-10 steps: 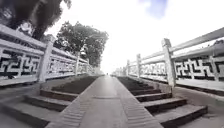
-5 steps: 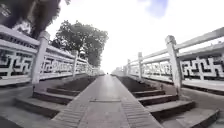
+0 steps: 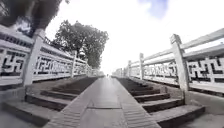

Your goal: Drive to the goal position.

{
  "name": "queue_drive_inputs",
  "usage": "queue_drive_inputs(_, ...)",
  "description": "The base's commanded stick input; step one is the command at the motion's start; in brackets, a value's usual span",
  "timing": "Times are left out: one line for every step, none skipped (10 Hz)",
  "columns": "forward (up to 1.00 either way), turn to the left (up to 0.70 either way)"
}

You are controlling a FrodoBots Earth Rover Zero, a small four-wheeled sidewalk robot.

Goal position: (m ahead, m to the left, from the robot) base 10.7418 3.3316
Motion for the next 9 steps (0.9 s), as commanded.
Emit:
queue_drive_inputs(0.45,0.0)
queue_drive_inputs(0.45,0.0)
queue_drive_inputs(0.45,0.0)
queue_drive_inputs(0.45,0.0)
queue_drive_inputs(0.45,0.0)
queue_drive_inputs(0.45,0.0)
queue_drive_inputs(0.45,0.0)
queue_drive_inputs(0.45,0.0)
queue_drive_inputs(0.45,0.0)
